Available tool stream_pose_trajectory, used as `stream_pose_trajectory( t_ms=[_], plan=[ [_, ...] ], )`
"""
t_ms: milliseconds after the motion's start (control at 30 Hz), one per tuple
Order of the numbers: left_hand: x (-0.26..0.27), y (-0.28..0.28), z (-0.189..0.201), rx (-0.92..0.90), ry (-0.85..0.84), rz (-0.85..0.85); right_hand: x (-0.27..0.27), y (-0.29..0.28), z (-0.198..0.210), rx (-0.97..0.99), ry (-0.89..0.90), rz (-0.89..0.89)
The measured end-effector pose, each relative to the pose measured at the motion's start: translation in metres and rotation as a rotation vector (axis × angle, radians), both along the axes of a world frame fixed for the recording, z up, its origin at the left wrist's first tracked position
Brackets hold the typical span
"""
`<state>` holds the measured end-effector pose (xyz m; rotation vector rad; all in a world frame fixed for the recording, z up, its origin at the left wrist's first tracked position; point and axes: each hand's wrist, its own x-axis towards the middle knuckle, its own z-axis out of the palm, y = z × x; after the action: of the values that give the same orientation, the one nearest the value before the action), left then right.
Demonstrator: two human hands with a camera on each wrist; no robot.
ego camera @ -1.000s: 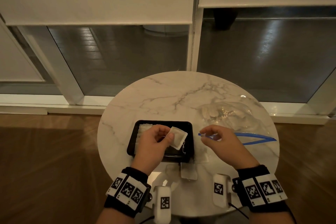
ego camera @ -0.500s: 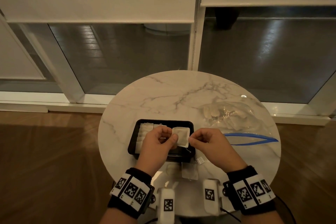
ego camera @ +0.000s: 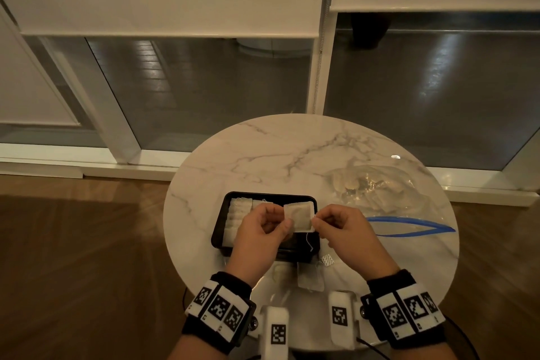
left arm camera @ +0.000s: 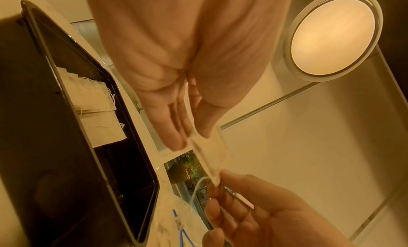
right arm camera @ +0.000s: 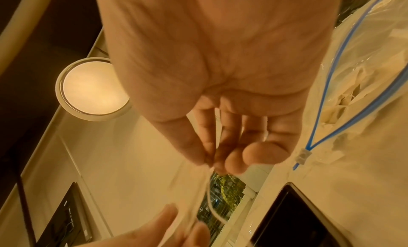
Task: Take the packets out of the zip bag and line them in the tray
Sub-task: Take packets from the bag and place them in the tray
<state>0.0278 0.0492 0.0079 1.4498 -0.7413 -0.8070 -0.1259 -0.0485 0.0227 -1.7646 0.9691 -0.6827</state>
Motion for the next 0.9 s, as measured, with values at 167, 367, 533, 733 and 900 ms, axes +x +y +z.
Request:
stream_pose_trajectory(
  t_ms=[167,367,533,733,900],
  plan=[
    [0.008,0.002,-0.003,0.041,-0.148,0.091,-0.003,-0.005,-0.003,-0.259,0.178,-0.169],
    [0.009,0.004,-0.005,0.087,-0.410,-0.172,0.006,0.003,-0.008,-0.410,0.354,0.220],
    [0.009,0.004,-0.010,0.116,-0.469,-0.185,0.012,0.006,-0.012,-0.423,0.278,0.207],
    [0.017,0.002,-0.016,0.060,-0.301,-0.054,0.020,0.012,-0.011,-0.014,0.015,0.144],
    [0.021,0.001,-0.018,0.026,-0.201,0.007,0.037,0.009,-0.017,0.052,-0.044,0.121]
  ],
)
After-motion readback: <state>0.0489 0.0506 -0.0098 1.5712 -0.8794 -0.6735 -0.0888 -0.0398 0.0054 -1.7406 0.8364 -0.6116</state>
